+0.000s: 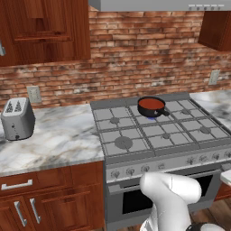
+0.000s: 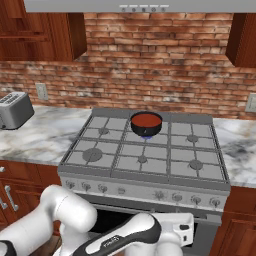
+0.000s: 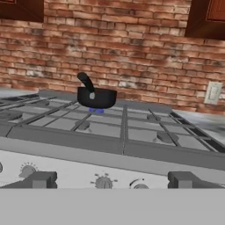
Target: Wait until the marinara sauce is simmered to a deep red color and then turn off the stove.
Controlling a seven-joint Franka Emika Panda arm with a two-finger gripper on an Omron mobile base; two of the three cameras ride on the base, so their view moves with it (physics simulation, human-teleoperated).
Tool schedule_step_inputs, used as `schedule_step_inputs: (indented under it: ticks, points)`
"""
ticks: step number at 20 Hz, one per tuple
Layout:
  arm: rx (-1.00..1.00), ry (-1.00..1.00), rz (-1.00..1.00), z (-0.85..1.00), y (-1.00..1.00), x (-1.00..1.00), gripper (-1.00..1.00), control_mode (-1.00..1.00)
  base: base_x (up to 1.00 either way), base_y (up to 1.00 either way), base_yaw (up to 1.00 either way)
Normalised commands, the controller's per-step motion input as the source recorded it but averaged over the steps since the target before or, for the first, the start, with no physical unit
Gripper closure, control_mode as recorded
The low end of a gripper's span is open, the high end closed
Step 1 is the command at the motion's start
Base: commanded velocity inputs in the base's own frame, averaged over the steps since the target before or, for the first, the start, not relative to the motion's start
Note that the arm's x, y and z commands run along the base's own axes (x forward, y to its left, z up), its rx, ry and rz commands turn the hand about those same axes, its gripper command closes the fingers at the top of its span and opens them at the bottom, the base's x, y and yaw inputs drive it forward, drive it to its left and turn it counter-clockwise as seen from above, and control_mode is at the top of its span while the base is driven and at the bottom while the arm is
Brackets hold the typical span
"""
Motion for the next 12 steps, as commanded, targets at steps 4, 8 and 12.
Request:
schedule_step_inputs:
  ticks: [4,8,12]
  points:
    - [0.06,0.0,0.0,-0.07,-0.01,0.12,-1.0,-1.0,0.0,0.0,0.0]
    - [0.06,0.0,-0.04,-0.12,-0.04,0.11,-1.0,-1.0,0.0,0.0,0.0]
    - [0.08,0.0,-0.07,-0.06,0.0,0.15,-1.0,-1.0,0.0,0.0,0.0]
